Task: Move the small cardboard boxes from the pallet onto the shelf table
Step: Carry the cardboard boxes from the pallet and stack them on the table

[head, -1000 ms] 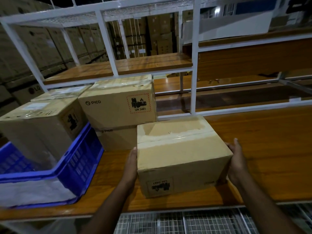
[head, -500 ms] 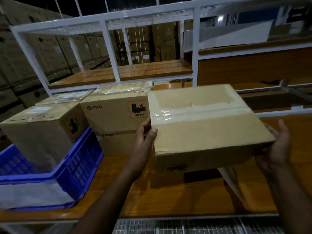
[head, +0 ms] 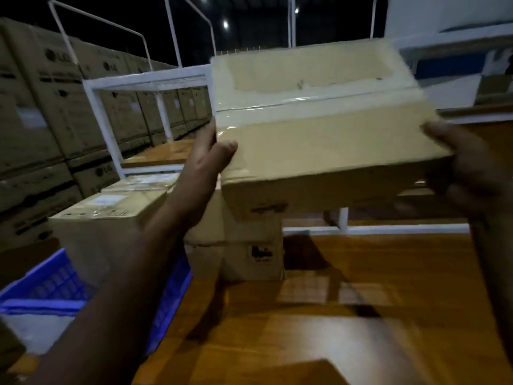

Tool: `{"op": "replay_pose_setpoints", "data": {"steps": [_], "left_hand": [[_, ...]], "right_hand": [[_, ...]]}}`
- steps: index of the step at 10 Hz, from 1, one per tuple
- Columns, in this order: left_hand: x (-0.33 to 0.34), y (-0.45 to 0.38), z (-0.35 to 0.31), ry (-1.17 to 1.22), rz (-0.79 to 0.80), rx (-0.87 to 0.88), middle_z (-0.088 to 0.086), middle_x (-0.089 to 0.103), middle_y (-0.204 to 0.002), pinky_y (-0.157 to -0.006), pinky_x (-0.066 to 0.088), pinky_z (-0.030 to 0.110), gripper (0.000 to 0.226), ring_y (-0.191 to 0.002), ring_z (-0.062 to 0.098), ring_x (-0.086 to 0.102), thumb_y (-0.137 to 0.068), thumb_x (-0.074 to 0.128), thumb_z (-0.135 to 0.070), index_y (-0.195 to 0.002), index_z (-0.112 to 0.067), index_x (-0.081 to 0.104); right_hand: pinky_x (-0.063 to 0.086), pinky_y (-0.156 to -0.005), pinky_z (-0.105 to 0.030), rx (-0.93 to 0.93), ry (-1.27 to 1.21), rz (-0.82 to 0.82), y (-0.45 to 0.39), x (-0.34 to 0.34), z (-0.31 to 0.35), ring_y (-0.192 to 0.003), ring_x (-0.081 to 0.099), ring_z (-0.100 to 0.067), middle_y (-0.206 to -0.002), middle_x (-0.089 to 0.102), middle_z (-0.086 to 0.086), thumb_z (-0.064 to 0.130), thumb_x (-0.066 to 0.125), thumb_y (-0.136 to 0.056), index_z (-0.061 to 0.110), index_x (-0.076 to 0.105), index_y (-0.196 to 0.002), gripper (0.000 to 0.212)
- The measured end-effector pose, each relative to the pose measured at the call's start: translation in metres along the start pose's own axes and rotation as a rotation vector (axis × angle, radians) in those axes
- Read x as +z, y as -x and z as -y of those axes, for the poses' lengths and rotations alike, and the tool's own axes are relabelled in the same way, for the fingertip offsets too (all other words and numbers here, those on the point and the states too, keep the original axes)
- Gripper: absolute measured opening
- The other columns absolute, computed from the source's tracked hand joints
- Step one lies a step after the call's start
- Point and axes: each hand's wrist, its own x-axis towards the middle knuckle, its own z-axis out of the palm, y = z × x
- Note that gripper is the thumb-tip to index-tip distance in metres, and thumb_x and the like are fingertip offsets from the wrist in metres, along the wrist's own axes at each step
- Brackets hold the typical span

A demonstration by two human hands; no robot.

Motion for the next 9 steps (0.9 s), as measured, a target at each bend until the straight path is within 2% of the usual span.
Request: {"op": "replay_pose_setpoints", "data": {"steps": [1, 2, 3, 4, 5, 6, 7, 8, 9], "left_hand": [[-0.037, -0.021, 0.005, -0.071, -0.034, -0.014, -0.008, 0.069, -0.125, -0.091, 0.054, 0.031, 0.041, -0.115, 0.014, 0.066, -0.095, 0.046, -0.022, -0.134, -0.035, 0.052], [-0.07, -0.036, 0.013, -0.142, -0.024, 0.024, -0.012, 0.067, -0.119, -0.078, 0.056, 0.023, 0.049, -0.1, 0.008, 0.067, -0.1, 0.047, -0.008, -0.145, -0.025, 0.044], [-0.098, -0.05, 0.021, -0.245, -0.015, 0.129, -0.002, 0.056, -0.142, -0.091, 0.058, 0.033, 0.073, -0.121, 0.011, 0.061, -0.091, 0.06, -0.004, -0.156, -0.021, 0.03], [-0.123, -0.075, 0.045, -0.241, -0.147, 0.169, 0.004, 0.045, -0.153, -0.105, 0.052, 0.043, 0.08, -0.142, 0.018, 0.044, -0.088, 0.067, 0.007, -0.155, -0.017, 0.03], [-0.146, -0.093, 0.074, -0.103, -0.247, 0.121, 0.015, 0.053, -0.145, -0.095, 0.057, 0.04, 0.06, -0.137, 0.031, 0.05, -0.093, 0.062, 0.007, -0.147, -0.008, 0.041], [-0.16, -0.099, 0.102, -0.085, -0.269, 0.094, 0.017, 0.057, -0.141, -0.101, 0.055, 0.042, 0.051, -0.134, 0.031, 0.053, -0.095, 0.059, 0.006, -0.142, -0.007, 0.047], [-0.146, -0.101, 0.113, -0.068, -0.215, 0.106, 0.012, 0.065, -0.132, -0.096, 0.056, 0.035, 0.043, -0.126, 0.028, 0.06, -0.094, 0.063, -0.005, -0.136, -0.008, 0.053], [-0.105, -0.103, 0.111, 0.029, -0.185, 0.08, -0.015, 0.074, -0.107, -0.082, 0.056, 0.02, 0.033, -0.102, 0.004, 0.07, -0.1, 0.052, 0.006, -0.116, -0.022, 0.058], [-0.055, -0.107, 0.12, 0.164, -0.1, 0.008, -0.009, 0.07, -0.107, -0.084, 0.053, 0.031, 0.015, -0.098, 0.009, 0.067, -0.108, 0.045, -0.013, -0.108, -0.024, 0.056]], "right_hand": [[0.06, -0.073, -0.024, -0.127, 0.215, 0.094, -0.004, 0.106, -0.032, -0.093, 0.071, -0.011, -0.107, 0.069, 0.005, 0.025, 0.047, -0.102, 0.029, 0.057, -0.114, 0.016], [0.058, -0.075, -0.026, -0.119, 0.357, 0.168, -0.033, 0.15, -0.034, -0.099, 0.07, -0.011, -0.111, 0.068, 0.005, 0.018, 0.052, -0.099, 0.031, 0.056, -0.119, 0.024], [0.057, -0.081, -0.026, -0.222, 0.507, 0.186, -0.061, 0.169, -0.045, -0.11, 0.064, -0.008, -0.121, 0.064, 0.007, 0.006, 0.062, -0.092, 0.027, 0.048, -0.133, 0.049], [0.058, -0.082, -0.024, -0.356, 0.546, 0.146, -0.089, 0.193, -0.07, -0.116, 0.06, -0.005, -0.131, 0.058, 0.005, 0.0, 0.062, -0.091, 0.02, 0.042, -0.142, 0.058], [0.058, -0.089, -0.032, -0.406, 0.419, 0.118, -0.113, 0.21, -0.097, -0.123, 0.059, -0.015, -0.132, 0.06, -0.001, -0.004, 0.053, -0.095, 0.015, 0.045, -0.138, 0.048], [0.056, -0.093, -0.037, -0.399, 0.358, 0.052, -0.13, 0.221, -0.117, -0.124, 0.058, -0.023, -0.133, 0.06, -0.008, -0.01, 0.044, -0.096, 0.008, 0.047, -0.138, 0.045], [0.056, -0.091, -0.029, -0.362, 0.289, -0.062, -0.132, 0.21, -0.13, -0.117, 0.062, -0.014, -0.131, 0.063, -0.001, -0.003, 0.039, -0.101, 0.018, 0.05, -0.137, 0.043], [0.057, -0.07, -0.018, -0.223, 0.152, -0.251, -0.125, 0.172, -0.13, -0.091, 0.07, -0.005, -0.107, 0.069, 0.003, 0.007, 0.037, -0.104, 0.028, 0.06, -0.119, 0.034], [0.053, -0.061, -0.021, -0.142, -0.068, -0.389, -0.105, 0.132, -0.12, -0.083, 0.066, -0.007, -0.091, 0.065, 0.003, 0.02, 0.037, -0.103, 0.029, 0.062, -0.093, 0.029]]}}
